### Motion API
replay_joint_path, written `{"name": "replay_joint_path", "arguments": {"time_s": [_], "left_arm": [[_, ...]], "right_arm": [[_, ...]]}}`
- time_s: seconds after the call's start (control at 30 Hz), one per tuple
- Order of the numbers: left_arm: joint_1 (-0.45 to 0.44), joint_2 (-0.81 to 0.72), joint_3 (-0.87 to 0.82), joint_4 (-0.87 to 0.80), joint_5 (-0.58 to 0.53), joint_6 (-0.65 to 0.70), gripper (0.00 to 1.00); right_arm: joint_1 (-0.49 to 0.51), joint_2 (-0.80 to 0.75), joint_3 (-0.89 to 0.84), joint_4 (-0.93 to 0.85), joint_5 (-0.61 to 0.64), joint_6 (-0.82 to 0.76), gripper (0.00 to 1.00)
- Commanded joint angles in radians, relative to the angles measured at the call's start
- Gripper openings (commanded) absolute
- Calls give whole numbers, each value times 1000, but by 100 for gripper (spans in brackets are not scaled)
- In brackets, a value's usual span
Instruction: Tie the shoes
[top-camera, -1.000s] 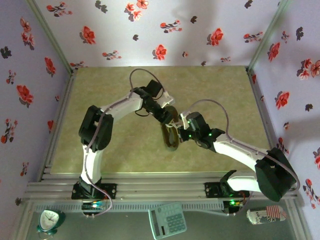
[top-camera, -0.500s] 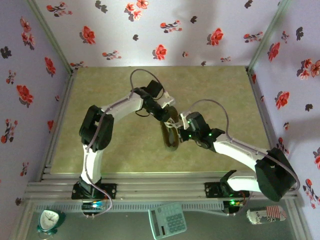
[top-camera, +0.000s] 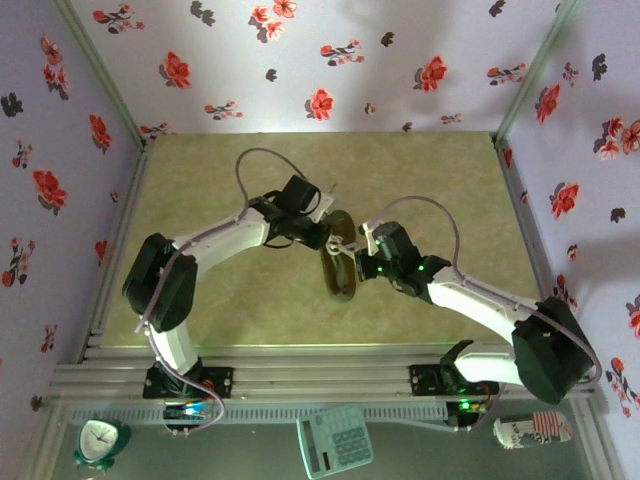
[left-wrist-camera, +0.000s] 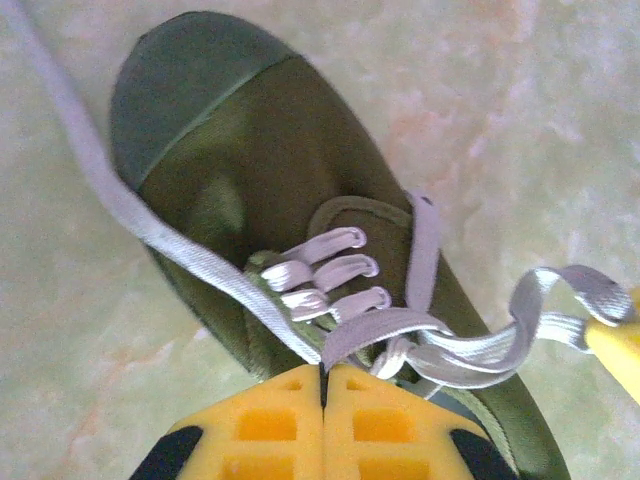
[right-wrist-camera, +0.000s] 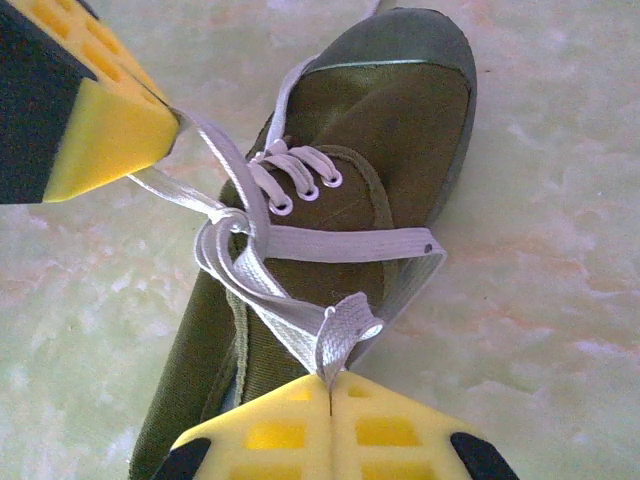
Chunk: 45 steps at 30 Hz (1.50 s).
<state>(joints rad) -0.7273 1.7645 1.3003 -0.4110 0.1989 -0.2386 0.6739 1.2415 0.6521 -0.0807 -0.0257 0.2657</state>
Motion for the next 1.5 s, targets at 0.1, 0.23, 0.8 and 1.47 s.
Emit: {"name": "replay_joint_path", "arguments": {"time_s": [0.1,0.23,0.8,1.47], "left_arm": [[-31,-86,-110,123,-183,-319,1],[-56,-99,-171,147,-257,-455,2],[-23,-109,-191,279,-129,-279,48],[90,161,250,-101,257,418,63]], "right_arm": [[3,-6,41,6,24,35,0],[3,6,43,16,13,39,0],[3,-19,59,2,-57,-27,0],[-74,62,205,-153,-258,-106,0]]}}
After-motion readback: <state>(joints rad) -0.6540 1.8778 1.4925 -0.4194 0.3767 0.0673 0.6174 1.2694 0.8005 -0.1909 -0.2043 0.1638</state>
